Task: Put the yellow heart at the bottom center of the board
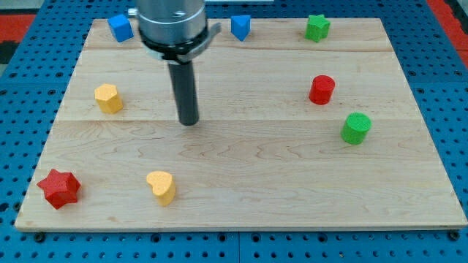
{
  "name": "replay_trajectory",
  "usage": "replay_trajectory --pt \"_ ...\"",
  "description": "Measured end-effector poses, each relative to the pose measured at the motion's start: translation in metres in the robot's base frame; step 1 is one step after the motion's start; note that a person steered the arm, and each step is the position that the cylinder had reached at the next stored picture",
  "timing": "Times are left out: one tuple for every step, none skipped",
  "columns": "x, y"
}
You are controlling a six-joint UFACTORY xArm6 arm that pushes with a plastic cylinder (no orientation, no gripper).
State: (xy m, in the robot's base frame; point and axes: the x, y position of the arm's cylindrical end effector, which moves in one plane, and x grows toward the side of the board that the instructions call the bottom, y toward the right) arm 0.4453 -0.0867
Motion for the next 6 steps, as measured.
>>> replay_trajectory --pt "0.045 -0.031" --pt "0.083 -0.038" --pt "0.089 -0.065" --pt "0.117 -0.038" --pt "0.125 0.051" --pt "0.124 0.117"
